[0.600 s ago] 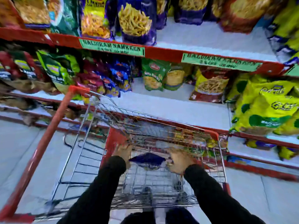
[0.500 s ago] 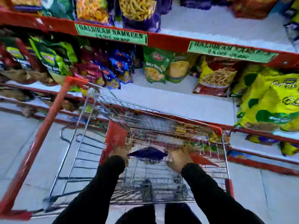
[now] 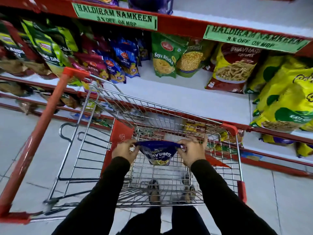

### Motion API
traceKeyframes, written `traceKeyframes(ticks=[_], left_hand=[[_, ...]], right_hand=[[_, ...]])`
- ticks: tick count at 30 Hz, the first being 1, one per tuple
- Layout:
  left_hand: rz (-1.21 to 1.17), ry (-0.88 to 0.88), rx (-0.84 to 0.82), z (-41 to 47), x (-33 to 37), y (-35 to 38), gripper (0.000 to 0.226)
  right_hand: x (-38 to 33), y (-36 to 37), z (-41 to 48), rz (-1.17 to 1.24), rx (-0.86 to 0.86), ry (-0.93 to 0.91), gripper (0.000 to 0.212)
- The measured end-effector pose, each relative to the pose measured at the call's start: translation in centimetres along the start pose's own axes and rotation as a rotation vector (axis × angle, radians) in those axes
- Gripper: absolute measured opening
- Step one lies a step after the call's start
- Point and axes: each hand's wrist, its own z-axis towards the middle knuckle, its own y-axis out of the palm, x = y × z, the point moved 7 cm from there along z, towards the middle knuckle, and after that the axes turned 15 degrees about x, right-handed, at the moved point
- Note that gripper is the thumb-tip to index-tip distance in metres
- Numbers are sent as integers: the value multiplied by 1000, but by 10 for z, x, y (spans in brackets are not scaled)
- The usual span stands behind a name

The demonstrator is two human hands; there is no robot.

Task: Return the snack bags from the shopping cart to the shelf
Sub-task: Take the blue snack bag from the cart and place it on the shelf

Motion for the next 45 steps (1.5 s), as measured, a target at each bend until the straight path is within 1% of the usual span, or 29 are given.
traceKeyframes(ticks=[4,5,7,9,11,12,13,14,16,18,20,22,23,25,27,28,30,31,32,35,37,40,42,43,44,45], left_hand=[[-320,-27,99,2,30,-31,21],[-411,-41,127,-1,39,-42,18],[-553,-82,168,2,53,-54,9],[-633,-83,232,9,69,-66,15],[-782,-86,272,9,98,-90,8],[-840,-80,286,12,116,-101,18],[-873,-78,294,17,131,-111,30],[-918,-62,304,18,148,-124,34],[-1023,-11,312,25,176,-142,31],[-1093,16,336,34,203,-163,33],[-1154,66,328,46,230,-182,32],[-1220,100,300,61,258,-198,26],[-1267,93,267,68,269,-203,25],[-1363,95,236,79,296,-220,23],[-1431,110,214,88,324,-238,12],[-1472,114,207,92,337,-245,13],[-1546,84,186,104,361,-257,37],[-1550,68,196,112,373,-263,45],[-1553,66,219,118,385,-270,45],[-1565,113,209,143,424,-287,24],[-1538,135,242,159,445,-296,25],[-1508,109,290,182,465,-303,19],[-1551,63,289,193,474,-301,14],[-1573,41,299,199,476,-299,15],[-1580,27,311,204,479,-298,24],[-1583,25,337,210,480,-296,34]], right_hand=[[-5,-47,3,198,157,56,19],[-6,-63,1,260,220,60,18],[-8,-81,5,347,271,56,19],[-11,-98,12,448,296,44,21],[-16,-132,15,619,373,34,12],[-20,-152,18,708,415,38,8],[-22,-168,22,788,451,43,7],[-24,-186,26,839,500,38,8],[-30,-221,31,907,583,5,12],[-39,-254,39,1006,624,-30,20],[-46,-286,49,1112,678,-27,26],[-50,-315,62,1194,721,-29,24],[-53,-328,67,1227,737,-43,18],[-58,-356,81,1249,765,-69,5],[-62,-381,96,1285,765,-94,6],[-65,-394,102,1284,776,-108,9],[-69,-418,118,1285,798,-115,6],[-69,-428,129,1291,808,-113,7],[-69,-438,139,1288,826,-104,8],[-69,-469,174,1299,887,-70,15],[-71,-487,196,1301,905,-61,18],[-73,-504,227,1290,917,-56,22],[-73,-509,245,1307,925,-15,16],[-71,-509,255,1316,930,5,7],[-66,-506,268,1318,929,35,20],[-59,-503,284,1301,922,56,40]])
